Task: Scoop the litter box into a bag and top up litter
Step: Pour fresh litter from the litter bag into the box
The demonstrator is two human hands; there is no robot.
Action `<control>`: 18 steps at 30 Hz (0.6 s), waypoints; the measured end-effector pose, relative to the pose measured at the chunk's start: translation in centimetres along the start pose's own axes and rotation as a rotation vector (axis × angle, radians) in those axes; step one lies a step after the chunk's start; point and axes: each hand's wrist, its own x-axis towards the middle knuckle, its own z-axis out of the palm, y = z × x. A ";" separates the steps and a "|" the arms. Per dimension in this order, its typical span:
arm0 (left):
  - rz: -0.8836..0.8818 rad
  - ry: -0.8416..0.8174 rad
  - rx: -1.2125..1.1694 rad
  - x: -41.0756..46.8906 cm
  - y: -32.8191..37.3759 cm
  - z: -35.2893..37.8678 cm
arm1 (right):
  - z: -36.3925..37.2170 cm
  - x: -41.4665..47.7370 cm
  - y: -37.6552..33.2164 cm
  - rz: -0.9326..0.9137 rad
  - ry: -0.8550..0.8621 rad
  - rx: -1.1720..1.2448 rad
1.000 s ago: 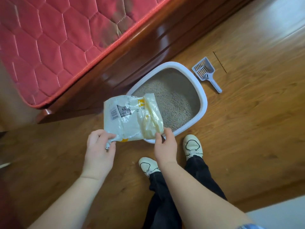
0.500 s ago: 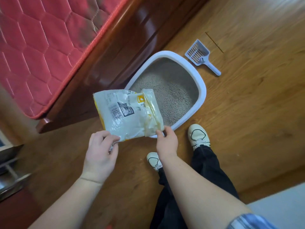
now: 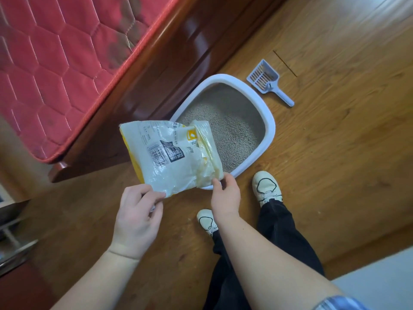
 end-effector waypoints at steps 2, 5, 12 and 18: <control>-0.007 0.013 0.007 -0.4 0.1 -0.1 | 0.1 -0.3 -0.1 -0.011 -0.011 0.007; -0.014 0.031 0.013 -0.9 0.1 -0.1 | 0.0 -0.5 -0.2 -0.018 -0.015 0.026; -0.014 0.031 0.012 -0.9 0.2 -0.4 | 0.2 -0.6 -0.1 -0.021 -0.039 -0.026; 0.007 0.044 0.012 -1.2 0.4 -1.2 | 0.6 -1.1 -0.2 -0.031 -0.056 -0.013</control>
